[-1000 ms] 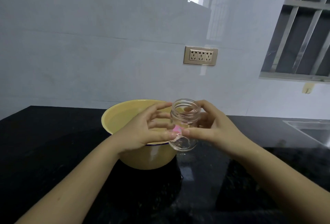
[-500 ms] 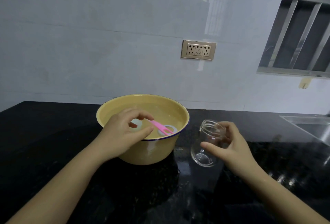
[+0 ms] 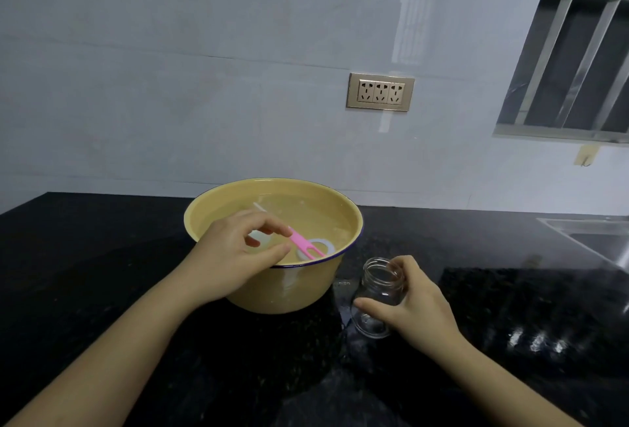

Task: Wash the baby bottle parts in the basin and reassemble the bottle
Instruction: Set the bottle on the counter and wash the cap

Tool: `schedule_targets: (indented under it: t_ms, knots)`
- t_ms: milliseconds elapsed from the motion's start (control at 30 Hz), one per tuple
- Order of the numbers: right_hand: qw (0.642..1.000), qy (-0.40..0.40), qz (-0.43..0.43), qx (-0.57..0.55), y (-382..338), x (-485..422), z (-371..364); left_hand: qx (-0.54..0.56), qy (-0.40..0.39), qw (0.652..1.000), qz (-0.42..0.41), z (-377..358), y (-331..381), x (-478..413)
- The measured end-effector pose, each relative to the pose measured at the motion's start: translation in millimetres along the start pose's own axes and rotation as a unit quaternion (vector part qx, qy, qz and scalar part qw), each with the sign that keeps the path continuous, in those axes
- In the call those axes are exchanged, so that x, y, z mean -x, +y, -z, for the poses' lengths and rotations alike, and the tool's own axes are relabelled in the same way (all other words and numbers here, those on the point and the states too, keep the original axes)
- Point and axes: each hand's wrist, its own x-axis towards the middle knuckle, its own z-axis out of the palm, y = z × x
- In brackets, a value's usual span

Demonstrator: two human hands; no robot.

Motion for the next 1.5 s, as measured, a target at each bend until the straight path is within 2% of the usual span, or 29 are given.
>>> schedule_targets:
  t_ms: [133, 233, 367, 433, 567, 733, 1033, 1133, 1233, 1367, 1500]
  knots:
    - [1.0, -0.016, -0.013, 0.0, -4, 1, 2, -0.016, 0.0, 1.0, 0.004, 4, -1, -4]
    - [1.0, 0.002, 0.004, -0.011, -11, -4, 10, -0.032, -0.007, 0.999, 0.016, 10, -5, -9]
    - [0.995, 0.05, 0.087, -0.026, -34, -20, 19, -0.06, -0.018, 0.997, 0.033, 21, -10, -18]
    - [0.991, 0.044, 0.124, -0.039, -53, -31, 17, -0.073, -0.025, 0.996, 0.04, 26, -13, -24]
    - [0.986, -0.024, 0.164, 0.012, -90, -63, 3, -0.109, -0.037, 0.992, 0.054, 32, -21, -36]
    - [0.974, -0.152, 0.131, 0.103, -120, -99, -26, -0.138, -0.053, 0.986, 0.073, 35, -27, -45]
    - [0.95, -0.242, 0.106, 0.17, -135, -117, -58, -0.124, -0.115, 0.985, 0.045, 22, -19, -49]
    - [0.941, -0.222, 0.129, 0.222, -136, -122, -52, -0.144, -0.123, 0.981, 0.046, 19, -22, -53]
    - [0.919, -0.157, 0.191, 0.305, -130, -126, -45, -0.209, -0.13, 0.967, 0.062, 21, -26, -60]
    - [0.893, -0.096, 0.263, 0.353, -119, -127, -36, -0.32, -0.154, 0.931, 0.088, 22, -33, -71]
    - [0.892, -0.069, 0.288, 0.342, -107, -127, -30, -0.38, -0.238, 0.884, 0.131, 19, -38, -82]
